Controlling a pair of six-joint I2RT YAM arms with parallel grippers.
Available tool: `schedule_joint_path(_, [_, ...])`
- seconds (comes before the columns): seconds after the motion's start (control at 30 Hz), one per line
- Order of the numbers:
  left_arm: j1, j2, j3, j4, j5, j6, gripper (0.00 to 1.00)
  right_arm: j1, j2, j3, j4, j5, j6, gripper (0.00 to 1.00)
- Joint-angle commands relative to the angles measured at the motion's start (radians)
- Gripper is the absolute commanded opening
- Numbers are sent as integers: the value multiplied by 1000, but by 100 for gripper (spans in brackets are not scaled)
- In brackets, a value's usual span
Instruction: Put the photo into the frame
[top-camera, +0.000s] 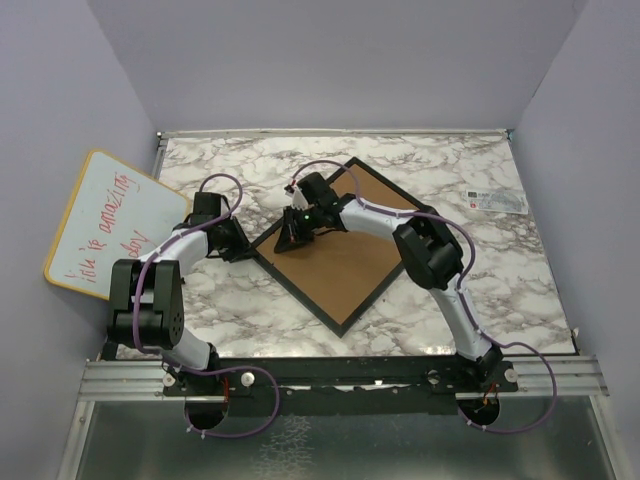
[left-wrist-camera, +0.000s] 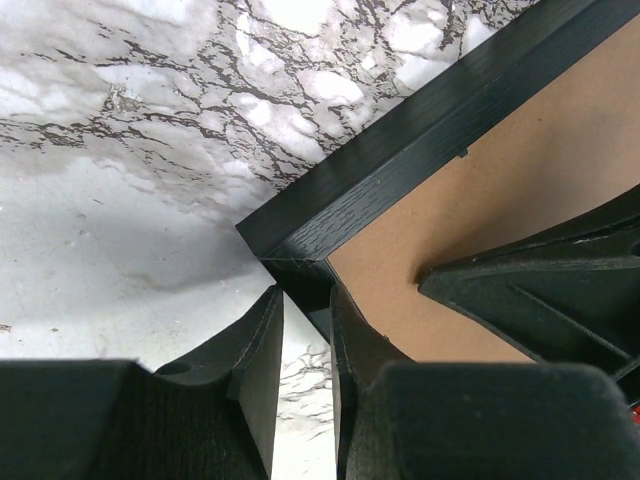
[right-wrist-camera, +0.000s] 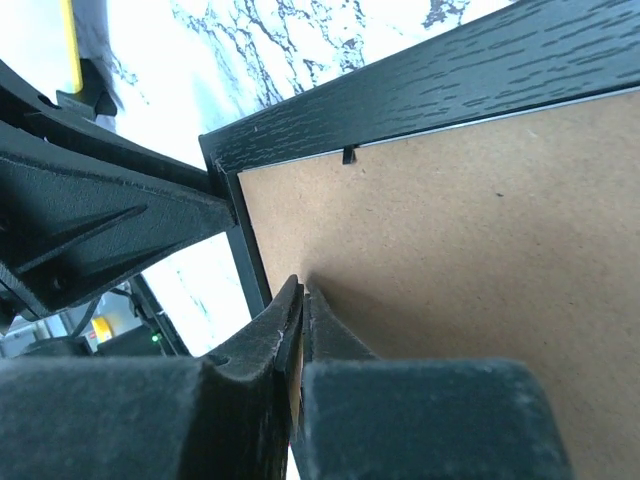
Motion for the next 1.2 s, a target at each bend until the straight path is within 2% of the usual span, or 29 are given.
schedule_joint_path(0.0, [12,88,-45,-84,-159,64,23,-24,25,-77,-65,212,-74,9])
schedule_joint_path(0.23, [12,116,13,-41,-95,57,27,-61,-103,-150,48,41,-91,23])
schedule_joint_path(0.4, [12,218,111,17,-56,37,27,-79,-201,-262,127,-145,-171,32])
schedule_joint_path(0.53, [12,328,227,45,-51,24,27,-79,-270,-385,212,-256,-167,38])
schedule_joint_path(0.67, [12,430,334,80,-34,-2,27,-79,-305,-460,248,-310,-144,37])
schedule_joint_path(0.77, [12,458,382,87,-29,-14,30,-79,-287,-467,252,-352,-121,28])
schedule_joint_path(0.93, [10,368,304,109,-17,-29,57,-79,-275,-470,326,-317,-54,15])
schedule_joint_path(1.07, [9,267,199,122,19,-34,77,-79,-241,-431,327,-264,-20,12])
schedule_joint_path(1.17, [2,201,134,147,66,-47,85,-81,-212,-401,279,-243,-34,12])
